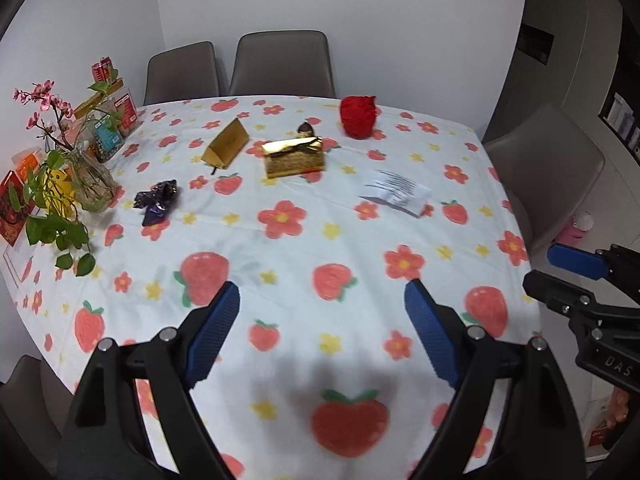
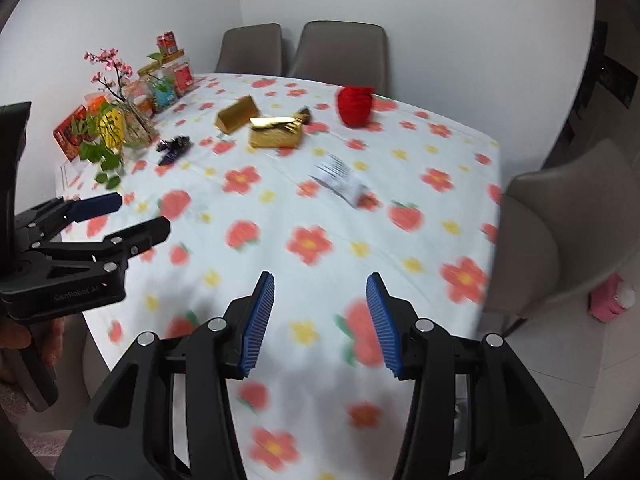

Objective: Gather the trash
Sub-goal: 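Swing both open tools back toward the table items, then grasp the purple-black wrapper with the left tool while the right tool grasps the gold box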

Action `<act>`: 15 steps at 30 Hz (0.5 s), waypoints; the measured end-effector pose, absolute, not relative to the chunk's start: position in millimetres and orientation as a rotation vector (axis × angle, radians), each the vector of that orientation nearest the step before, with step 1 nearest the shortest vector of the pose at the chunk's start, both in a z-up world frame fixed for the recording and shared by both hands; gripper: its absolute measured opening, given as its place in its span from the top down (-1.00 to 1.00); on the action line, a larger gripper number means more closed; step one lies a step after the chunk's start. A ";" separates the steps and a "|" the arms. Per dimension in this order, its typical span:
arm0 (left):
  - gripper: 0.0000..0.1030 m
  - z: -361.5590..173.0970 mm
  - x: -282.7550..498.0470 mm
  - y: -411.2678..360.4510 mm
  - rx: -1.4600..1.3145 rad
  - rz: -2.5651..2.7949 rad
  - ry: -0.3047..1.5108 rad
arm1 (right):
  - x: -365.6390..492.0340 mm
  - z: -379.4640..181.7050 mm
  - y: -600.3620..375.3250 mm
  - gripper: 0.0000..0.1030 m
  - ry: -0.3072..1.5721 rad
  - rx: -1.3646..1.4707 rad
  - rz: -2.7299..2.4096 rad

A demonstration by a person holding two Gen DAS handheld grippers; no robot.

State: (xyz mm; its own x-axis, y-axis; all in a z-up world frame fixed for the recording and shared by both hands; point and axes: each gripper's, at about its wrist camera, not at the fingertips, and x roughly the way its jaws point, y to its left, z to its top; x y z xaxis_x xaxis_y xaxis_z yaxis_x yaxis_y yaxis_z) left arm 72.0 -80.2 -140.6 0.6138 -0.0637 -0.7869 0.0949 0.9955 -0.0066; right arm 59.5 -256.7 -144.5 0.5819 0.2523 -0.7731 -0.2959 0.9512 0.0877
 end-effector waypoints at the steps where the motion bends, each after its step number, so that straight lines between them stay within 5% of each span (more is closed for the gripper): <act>1: -0.64 -140.0 82.3 -63.7 0.040 -0.084 0.903 | 70.5 -143.3 -237.7 0.10 0.892 -0.052 0.330; 15: -0.64 -164.5 189.2 73.0 0.012 0.029 0.895 | 213.7 -146.6 -76.0 0.10 0.903 -0.126 0.436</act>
